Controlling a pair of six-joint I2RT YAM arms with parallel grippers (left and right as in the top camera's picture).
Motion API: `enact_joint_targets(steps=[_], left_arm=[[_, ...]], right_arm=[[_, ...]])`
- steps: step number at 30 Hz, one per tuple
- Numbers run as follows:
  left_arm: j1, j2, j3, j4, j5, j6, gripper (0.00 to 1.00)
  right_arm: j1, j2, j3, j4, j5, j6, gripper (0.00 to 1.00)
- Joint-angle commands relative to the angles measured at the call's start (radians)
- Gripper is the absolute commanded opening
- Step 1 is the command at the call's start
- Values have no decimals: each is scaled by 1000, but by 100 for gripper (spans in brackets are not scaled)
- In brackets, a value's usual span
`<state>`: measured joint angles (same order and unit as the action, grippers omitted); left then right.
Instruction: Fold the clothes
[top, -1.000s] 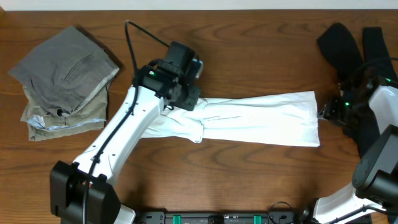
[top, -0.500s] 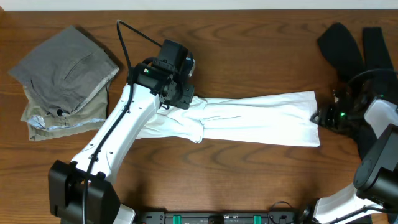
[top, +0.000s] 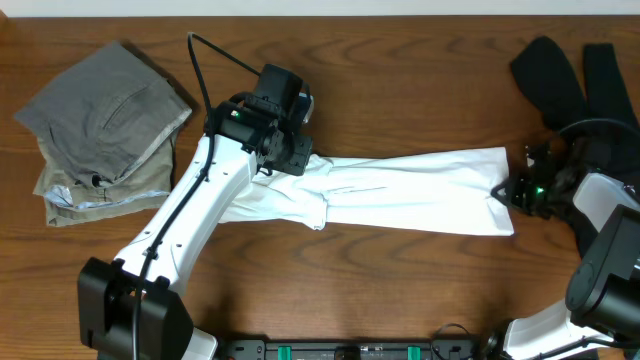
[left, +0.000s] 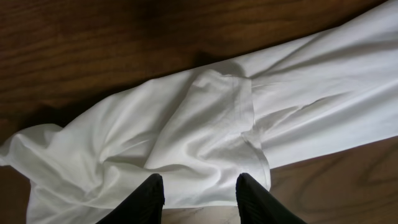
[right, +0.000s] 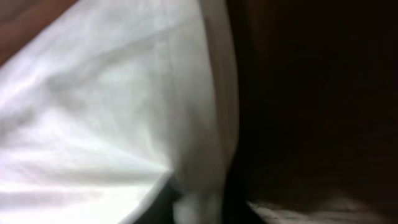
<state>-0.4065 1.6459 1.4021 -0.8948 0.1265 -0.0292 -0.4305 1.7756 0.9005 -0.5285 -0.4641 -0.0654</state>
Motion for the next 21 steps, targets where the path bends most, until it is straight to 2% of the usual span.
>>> enact_joint_targets(steps=[1,6,10,17,21], left_arm=[[2,2,4,-10,-11,-10,41],[2,2,4,-21,-11,-10,40],[2,2,4,-27,-12,-10,40],[9,-11,5,-52,-13,-10,40],[30,-14,4,-63,-13,-11,40]], right_arm=[[12,11,-22,2,73,78,1],[7,11,-9,32,94,98,1],[-15,5,65,-13,120,124,1],[-75,-4,313,-242,226,142,1],[-63,-4,449,-401,229,114,1]])
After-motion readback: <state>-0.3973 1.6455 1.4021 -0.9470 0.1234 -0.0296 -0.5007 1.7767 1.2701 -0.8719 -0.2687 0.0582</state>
